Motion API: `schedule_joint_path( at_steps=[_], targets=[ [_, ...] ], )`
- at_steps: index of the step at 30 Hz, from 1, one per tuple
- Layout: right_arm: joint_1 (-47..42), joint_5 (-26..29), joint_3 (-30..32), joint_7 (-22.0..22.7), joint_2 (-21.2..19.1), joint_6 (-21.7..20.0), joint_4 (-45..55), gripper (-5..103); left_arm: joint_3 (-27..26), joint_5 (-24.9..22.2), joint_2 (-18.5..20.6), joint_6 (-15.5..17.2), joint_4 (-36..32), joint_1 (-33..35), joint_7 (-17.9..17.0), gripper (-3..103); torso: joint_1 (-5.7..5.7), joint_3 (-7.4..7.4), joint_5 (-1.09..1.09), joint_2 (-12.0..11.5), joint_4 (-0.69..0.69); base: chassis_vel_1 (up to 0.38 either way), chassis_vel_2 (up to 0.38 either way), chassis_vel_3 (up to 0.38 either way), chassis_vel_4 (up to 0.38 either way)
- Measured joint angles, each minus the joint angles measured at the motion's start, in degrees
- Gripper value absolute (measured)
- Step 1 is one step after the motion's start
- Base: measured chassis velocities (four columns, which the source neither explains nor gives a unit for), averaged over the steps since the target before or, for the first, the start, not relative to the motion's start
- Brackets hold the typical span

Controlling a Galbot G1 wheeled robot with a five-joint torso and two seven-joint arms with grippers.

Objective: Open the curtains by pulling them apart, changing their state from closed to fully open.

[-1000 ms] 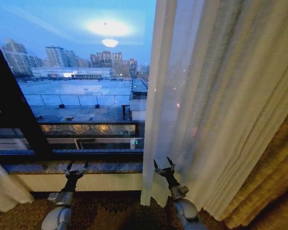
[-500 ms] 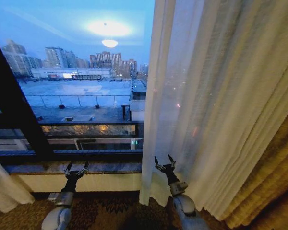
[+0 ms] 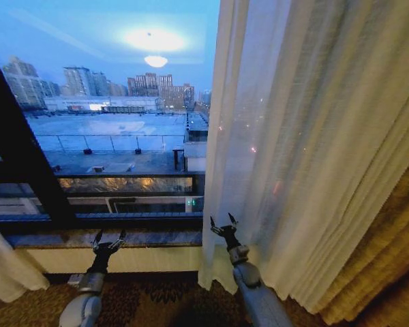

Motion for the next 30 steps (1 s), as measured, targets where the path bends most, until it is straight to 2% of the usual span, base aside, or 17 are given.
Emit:
schedule_joint_path(
  at_steps=[7,12,13,14,17,19,20,22,25,28,29,30],
  targets=[
    [7.6,-2.4,-0.4,3.0,1.5,-0.3,-7.9,100,0.0,0.0,0.0,0.0,0.0,0.0,0.0,100,0.01,0.0,0.0,0.0,0.01,0.0,0.0,0.0,0.0],
    [8.8,-3.1,0.1,3.3,1.5,0.3,-10.1,101,0.0,0.0,0.0,0.0,0.0,0.0,0.0,100,0.01,0.0,0.0,0.0,0.0,0.0,0.0,0.0,0.0],
    [8.8,-3.1,0.2,3.3,1.5,0.5,-10.2,96,0.0,0.0,0.0,0.0,0.0,0.0,0.0,100,0.01,0.0,0.0,0.0,0.0,0.0,0.0,0.0,0.0],
    [8.8,-3.1,0.2,3.3,1.5,0.5,-10.2,96,0.0,0.0,0.0,0.0,0.0,0.0,0.0,100,0.01,0.0,0.0,0.0,0.0,0.0,0.0,0.0,0.0],
    [8.4,-3.1,0.7,3.1,1.4,1.3,-10.2,80,0.0,0.0,0.0,0.0,0.0,0.0,0.0,100,0.01,0.0,0.0,0.0,0.0,0.0,0.0,0.0,0.0],
    [8.2,-3.1,0.8,2.9,1.4,1.5,-10.1,80,0.0,0.0,0.0,0.0,0.0,0.0,0.0,100,0.0,0.0,0.0,0.0,0.0,0.0,0.0,0.0,0.0],
    [7.9,-3.0,0.9,2.7,1.3,1.7,-9.8,70,0.0,0.0,0.0,0.0,0.0,0.0,0.0,100,0.01,0.0,0.0,0.0,0.0,0.0,0.0,0.0,0.0],
    [7.7,-2.9,0.9,2.6,1.2,1.8,-9.7,70,0.0,0.0,0.0,0.0,0.0,0.0,0.0,100,0.01,0.0,0.0,0.0,0.0,0.0,0.0,0.0,0.0],
    [7.1,-2.7,1.2,2.1,1.2,2.2,-9.2,53,0.0,0.0,0.0,0.0,0.0,0.0,0.0,100,0.01,0.0,0.0,0.0,0.0,0.0,0.0,0.0,0.0],
    [6.7,-1.8,1.2,1.3,1.2,2.4,-8.9,48,0.0,0.0,0.0,0.0,0.0,0.0,0.0,100,0.01,0.0,0.0,0.0,0.0,0.0,0.0,0.0,0.0],
    [6.3,-0.9,1.4,0.1,1.1,2.6,-8.6,36,0.0,0.0,0.0,0.0,0.0,0.0,0.0,100,0.01,-0.01,0.0,0.0,0.0,0.0,0.0,0.0,0.0],
    [6.0,0.1,1.5,-0.4,1.1,2.8,-8.2,32,0.0,0.0,0.0,0.0,0.0,0.0,0.0,100,0.01,0.0,0.0,0.0,0.0,0.0,0.0,0.0,0.0]
  ],
)
